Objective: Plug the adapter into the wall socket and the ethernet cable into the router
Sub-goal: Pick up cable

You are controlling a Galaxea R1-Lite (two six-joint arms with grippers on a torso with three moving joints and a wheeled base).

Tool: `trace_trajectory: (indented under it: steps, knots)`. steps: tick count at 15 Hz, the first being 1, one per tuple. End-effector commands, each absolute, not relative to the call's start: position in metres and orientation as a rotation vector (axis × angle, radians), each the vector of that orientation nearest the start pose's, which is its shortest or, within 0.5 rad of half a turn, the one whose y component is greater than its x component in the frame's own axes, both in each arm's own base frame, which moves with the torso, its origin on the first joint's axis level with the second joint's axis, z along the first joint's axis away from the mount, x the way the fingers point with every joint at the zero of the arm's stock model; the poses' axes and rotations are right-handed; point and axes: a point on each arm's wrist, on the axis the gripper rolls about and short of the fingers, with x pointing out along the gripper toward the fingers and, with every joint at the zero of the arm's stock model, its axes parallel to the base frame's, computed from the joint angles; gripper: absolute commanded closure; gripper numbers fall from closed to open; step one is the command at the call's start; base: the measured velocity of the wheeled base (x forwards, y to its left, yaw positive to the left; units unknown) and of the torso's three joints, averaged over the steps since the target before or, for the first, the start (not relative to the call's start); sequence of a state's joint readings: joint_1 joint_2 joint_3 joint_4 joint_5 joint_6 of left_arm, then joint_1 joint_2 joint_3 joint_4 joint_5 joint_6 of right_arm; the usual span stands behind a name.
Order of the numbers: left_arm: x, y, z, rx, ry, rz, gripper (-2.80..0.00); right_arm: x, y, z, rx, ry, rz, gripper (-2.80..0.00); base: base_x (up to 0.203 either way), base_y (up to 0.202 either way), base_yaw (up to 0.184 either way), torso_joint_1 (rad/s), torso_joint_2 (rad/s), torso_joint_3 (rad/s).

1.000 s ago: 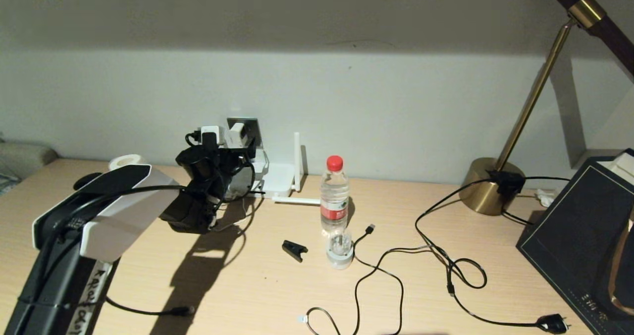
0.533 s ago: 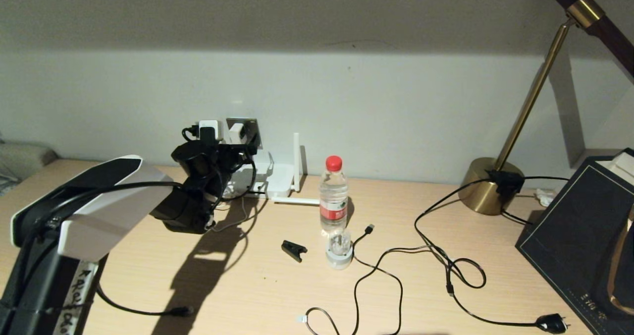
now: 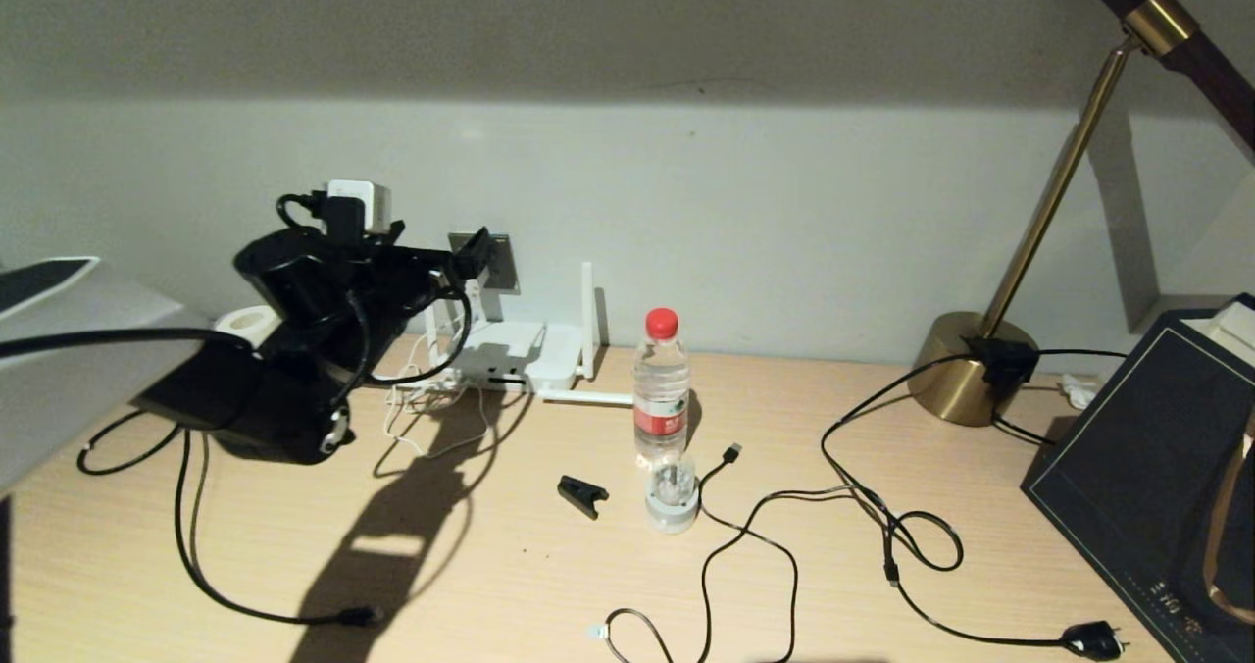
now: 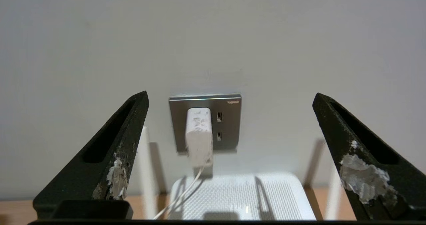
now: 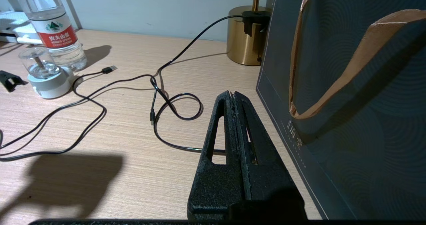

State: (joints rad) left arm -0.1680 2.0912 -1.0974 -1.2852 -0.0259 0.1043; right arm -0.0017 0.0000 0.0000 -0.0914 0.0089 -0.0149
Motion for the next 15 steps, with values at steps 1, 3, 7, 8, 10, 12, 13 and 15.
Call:
trace_trajectory:
  steps: [1,3,7,8,10,12,13,15]
  knots:
    - [0.322,-0.057,0.24,0.148,-0.352,-0.239,-2.8,-0.02,0.0,0.075,-0.016,-0.055,0.007,0.0,0.0,0.0,0.0,0.0,0.0,0.0]
    - [0.266,-0.048,0.247,0.256,-0.277,-0.335,-2.8,-0.02,0.0,0.075,-0.016,-0.055,0.007,0.0,0.0,0.0,0.0,0.0,0.0,0.0]
    - [0.174,-0.034,0.206,0.537,0.148,-0.622,-2.8,-0.02,0.0,0.075,-0.016,-0.055,0.007,0.0,0.0,0.0,0.0,0.0,0.0,0.0]
    - [0.16,-0.033,0.192,0.624,0.249,-0.704,-2.8,-0.02,0.0,0.075,-0.016,-0.055,0.007,0.0,0.0,0.0,0.0,0.0,0.0,0.0]
    - [0.141,-0.03,0.17,0.82,0.385,-0.882,-2.8,-0.02,0.0,0.075,-0.016,-0.055,0.007,0.0,0.0,0.0,0.0,0.0,0.0,0.0]
    - [0.147,-0.027,0.158,0.949,0.492,-0.999,-2.8,-0.02,0.0,0.075,-0.016,-0.055,0.007,0.0,0.0,0.0,0.0,0.0,0.0,0.0]
    - [0.158,-0.023,0.154,1.015,0.53,-1.031,-2.8,-0.02,0.0,0.075,-0.016,-0.055,0.007,0.0,0.0,0.0,0.0,0.0,0.0,0.0]
    - [0.184,-0.008,0.147,1.164,0.563,-1.078,-2.8,-0.02,0.0,0.075,-0.016,-0.055,0.007,0.0,0.0,0.0,0.0,0.0,0.0,0.0]
